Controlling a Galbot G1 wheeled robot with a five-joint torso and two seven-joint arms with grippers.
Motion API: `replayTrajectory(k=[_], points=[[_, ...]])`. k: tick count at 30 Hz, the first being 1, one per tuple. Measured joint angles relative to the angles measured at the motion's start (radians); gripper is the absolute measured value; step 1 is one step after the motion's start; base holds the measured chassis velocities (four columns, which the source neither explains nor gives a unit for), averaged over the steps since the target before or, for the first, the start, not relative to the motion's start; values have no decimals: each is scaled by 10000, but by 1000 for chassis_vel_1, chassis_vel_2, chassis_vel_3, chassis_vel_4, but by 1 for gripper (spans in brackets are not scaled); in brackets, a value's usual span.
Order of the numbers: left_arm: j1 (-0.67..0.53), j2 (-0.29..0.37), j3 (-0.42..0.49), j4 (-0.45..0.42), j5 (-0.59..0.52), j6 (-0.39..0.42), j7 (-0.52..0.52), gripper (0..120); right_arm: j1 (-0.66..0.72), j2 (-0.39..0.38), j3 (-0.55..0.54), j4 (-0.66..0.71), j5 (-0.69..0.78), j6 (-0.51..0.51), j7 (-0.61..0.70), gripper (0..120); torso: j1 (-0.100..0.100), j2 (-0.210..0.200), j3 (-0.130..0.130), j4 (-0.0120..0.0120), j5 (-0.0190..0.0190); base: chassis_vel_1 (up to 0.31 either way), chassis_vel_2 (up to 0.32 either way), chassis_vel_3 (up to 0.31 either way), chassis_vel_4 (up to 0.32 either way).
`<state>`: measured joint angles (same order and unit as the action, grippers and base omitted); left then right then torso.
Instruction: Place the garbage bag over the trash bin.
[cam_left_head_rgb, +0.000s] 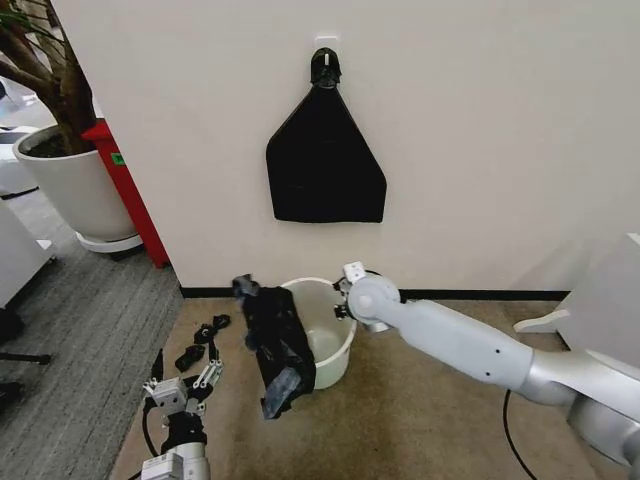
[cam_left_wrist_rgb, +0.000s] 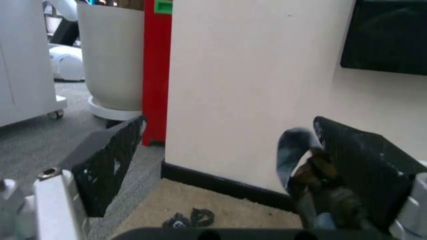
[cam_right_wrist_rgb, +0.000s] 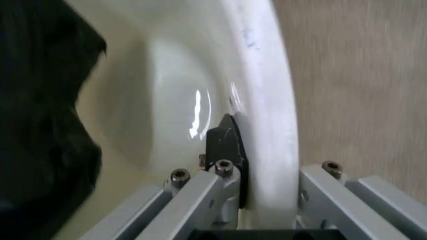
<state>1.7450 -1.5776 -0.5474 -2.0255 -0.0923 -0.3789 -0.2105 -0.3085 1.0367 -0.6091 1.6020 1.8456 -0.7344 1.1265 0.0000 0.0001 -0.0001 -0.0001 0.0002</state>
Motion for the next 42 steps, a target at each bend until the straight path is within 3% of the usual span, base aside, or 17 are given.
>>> replayTrajectory(k=[4, 13, 28, 35, 37, 42], points=[[-184, 8, 63, 126, 6, 48, 5, 99, -501, -288, 254, 501, 534, 3, 533, 0, 0, 0, -1, -1, -2, 0, 0, 0, 0], [-218, 130, 124, 189, 104, 155, 23, 99, -1727, 30, 945, 694, 243, 23, 1051, 0, -1, 4, -5, -3, -6, 0, 0, 0, 0], [-199, 199, 113, 282, 192, 147, 24, 99, -2025, 208, 1038, 676, -573, 19, 763, 0, -2, 3, 1, 1, -3, 0, 0, 0, 0], [-257, 218, 113, 333, 192, 149, 24, 99, -942, 447, 752, 588, -262, -12, 1180, 27, 1, -11, 10, 9, 7, 0, 0, 0, 0], [-257, 219, 113, 339, 191, 149, 23, 99, -772, 495, 715, 560, -153, -12, 1313, 30, 1, -11, 7, 9, 1, 0, 0, 0, 0], [-310, 260, 115, 347, 156, 148, 23, 99, 182, 702, 110, 453, 218, -12, 1695, 54, 1, -6, 3, 4, -2, 0, 0, 0, 0]])
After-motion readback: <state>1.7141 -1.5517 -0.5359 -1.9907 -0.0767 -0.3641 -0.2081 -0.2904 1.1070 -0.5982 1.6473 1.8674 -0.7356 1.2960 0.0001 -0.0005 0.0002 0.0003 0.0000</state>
